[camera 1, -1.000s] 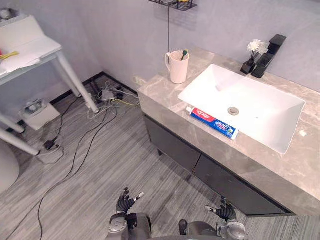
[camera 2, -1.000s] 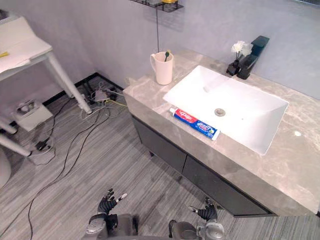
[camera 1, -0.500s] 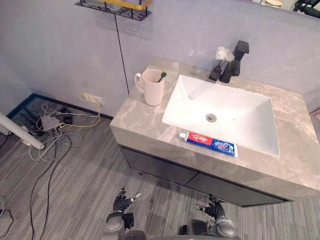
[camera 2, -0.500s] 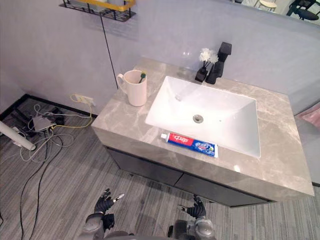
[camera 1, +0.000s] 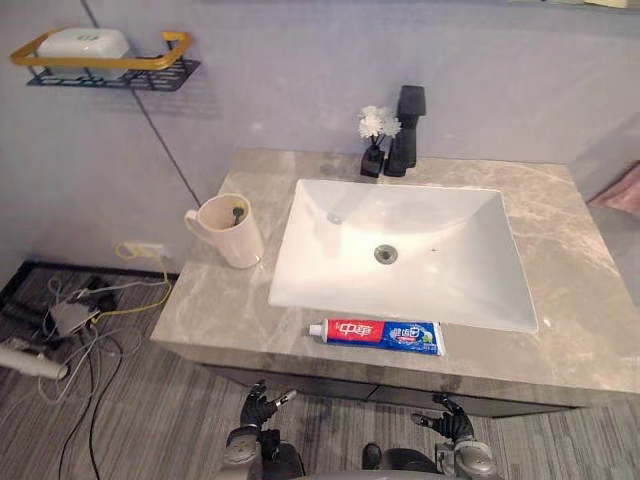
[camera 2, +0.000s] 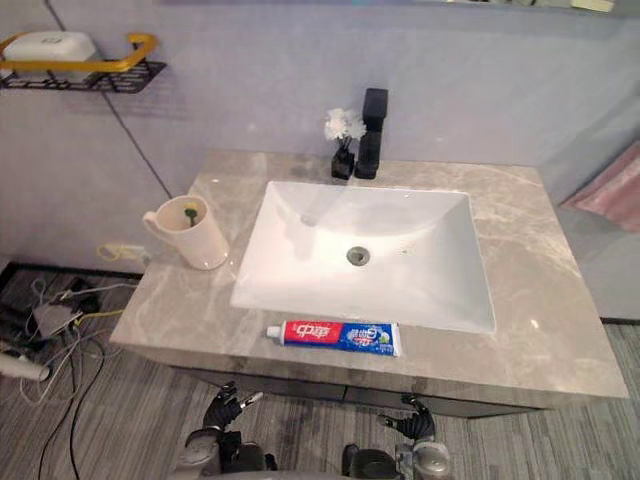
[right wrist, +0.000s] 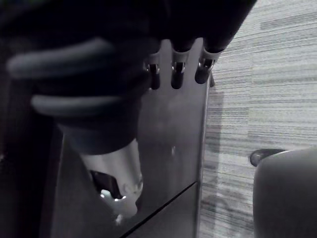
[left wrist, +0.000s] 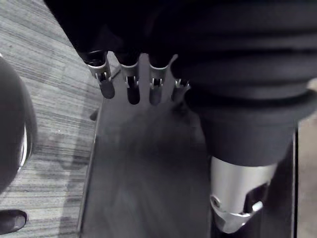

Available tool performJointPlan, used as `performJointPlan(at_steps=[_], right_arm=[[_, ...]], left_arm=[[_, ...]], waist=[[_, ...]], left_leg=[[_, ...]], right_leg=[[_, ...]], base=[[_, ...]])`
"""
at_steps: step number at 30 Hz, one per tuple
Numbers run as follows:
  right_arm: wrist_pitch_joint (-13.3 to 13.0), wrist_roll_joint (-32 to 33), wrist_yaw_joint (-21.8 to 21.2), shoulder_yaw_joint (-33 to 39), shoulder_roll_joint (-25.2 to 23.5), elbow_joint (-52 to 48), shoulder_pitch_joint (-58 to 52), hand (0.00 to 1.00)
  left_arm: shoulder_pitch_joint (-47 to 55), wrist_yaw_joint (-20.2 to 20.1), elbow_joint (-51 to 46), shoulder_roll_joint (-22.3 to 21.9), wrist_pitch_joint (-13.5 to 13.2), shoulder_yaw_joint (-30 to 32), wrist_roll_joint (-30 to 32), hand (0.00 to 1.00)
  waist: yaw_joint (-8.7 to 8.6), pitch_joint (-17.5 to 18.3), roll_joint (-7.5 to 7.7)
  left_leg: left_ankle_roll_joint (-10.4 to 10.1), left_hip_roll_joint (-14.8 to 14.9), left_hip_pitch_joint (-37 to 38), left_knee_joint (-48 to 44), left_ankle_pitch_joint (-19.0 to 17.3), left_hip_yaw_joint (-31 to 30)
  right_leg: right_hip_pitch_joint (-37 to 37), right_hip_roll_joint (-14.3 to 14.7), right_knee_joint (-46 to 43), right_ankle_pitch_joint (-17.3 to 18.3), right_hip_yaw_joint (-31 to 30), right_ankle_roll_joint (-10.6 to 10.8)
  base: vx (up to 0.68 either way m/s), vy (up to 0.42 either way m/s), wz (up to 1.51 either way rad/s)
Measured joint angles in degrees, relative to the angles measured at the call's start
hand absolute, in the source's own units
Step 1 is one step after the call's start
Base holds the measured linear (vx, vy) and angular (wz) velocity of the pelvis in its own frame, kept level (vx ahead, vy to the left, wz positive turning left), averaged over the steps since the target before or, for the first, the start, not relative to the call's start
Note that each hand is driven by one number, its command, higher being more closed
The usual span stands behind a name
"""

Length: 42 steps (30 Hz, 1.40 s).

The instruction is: Organize washtable

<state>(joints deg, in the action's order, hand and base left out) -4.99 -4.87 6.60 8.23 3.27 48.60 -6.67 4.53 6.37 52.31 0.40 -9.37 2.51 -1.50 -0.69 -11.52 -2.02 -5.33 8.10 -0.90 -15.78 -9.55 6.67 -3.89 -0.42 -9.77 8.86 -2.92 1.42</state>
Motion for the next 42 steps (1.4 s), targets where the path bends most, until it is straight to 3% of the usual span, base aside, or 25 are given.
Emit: performJointPlan(at_steps=[2, 5, 20, 28, 34, 42], right_arm=[[-0.1, 0.0, -0.1, 0.1, -0.7, 0.1, -0.5, 0.0], [-0.1, -0.1, 0.0, 0.1, -0.9, 0.0, -0.9, 0.0], [-0.9, 0.1, 0.7, 1.3, 2.0, 6.3, -1.7, 0.0], [-1.0, 5.1, 0.6, 2.4, 2.0, 6.9, -2.2, 0.0], [-1.3, 7.7, 0.6, 2.9, 1.8, 7.3, -2.3, 0.0], [-1.3, 7.6, 0.6, 4.3, 1.5, 6.4, -3.8, 0.0]], left_arm=[[0.3, 0.0, 0.0, 1.2, 0.0, 0.0, 0.0, 0.0], [1.6, -0.1, -0.1, 1.5, 0.0, 0.1, 0.1, 0.0], [3.0, 0.0, 1.7, 2.6, 0.0, 0.3, 0.0, 0.0], [2.9, 0.0, 2.0, 2.5, 0.1, -0.5, 0.1, 0.0], [2.7, 0.2, 3.0, 2.5, 0.0, -0.4, 0.0, 0.0], [3.3, 1.4, 2.2, 2.6, 0.0, 4.4, 0.0, 0.0]], waist=[[0.26, 0.5, 1.28], [0.19, 0.9, 1.79], [0.01, 2.7, 1.37], [-0.01, 3.2, 0.93], [0.12, 3.6, 0.86], [1.54, 3.9, 1.14]], left_leg=[[0.8, -1.6, 1.2, 1.6, 0.2, 1.6], [1.4, -3.2, 3.7, 3.8, 0.3, 3.0], [1.6, -3.3, 7.3, 9.1, 3.0, 3.5], [1.8, -4.2, 7.6, 11.9, 5.6, 1.1], [1.9, -4.3, 7.7, 13.9, 7.4, -0.1], [1.1, -4.1, 7.6, 15.8, 8.0, -2.3]], right_leg=[[-0.4, -1.8, 0.3, 0.4, -0.7, 1.0], [-1.1, -3.3, 0.8, 0.5, -2.1, 1.9], [-2.8, -2.3, 3.8, -1.1, -2.7, 1.6], [-3.2, -2.8, 4.2, -1.3, -0.4, 1.6], [-4.7, -2.8, 8.2, -4.3, 0.7, 1.6], [-4.8, -2.7, 9.9, -4.5, 3.0, 1.6]], base=[[0.04, 0.173, -0.22], [0.03, 0.13, -0.2], [0.01, 0.004, -0.02], [-0.01, -0.008, 0.15], [-0.07, -0.006, 0.09], [-0.05, -0.023, 0.04]])
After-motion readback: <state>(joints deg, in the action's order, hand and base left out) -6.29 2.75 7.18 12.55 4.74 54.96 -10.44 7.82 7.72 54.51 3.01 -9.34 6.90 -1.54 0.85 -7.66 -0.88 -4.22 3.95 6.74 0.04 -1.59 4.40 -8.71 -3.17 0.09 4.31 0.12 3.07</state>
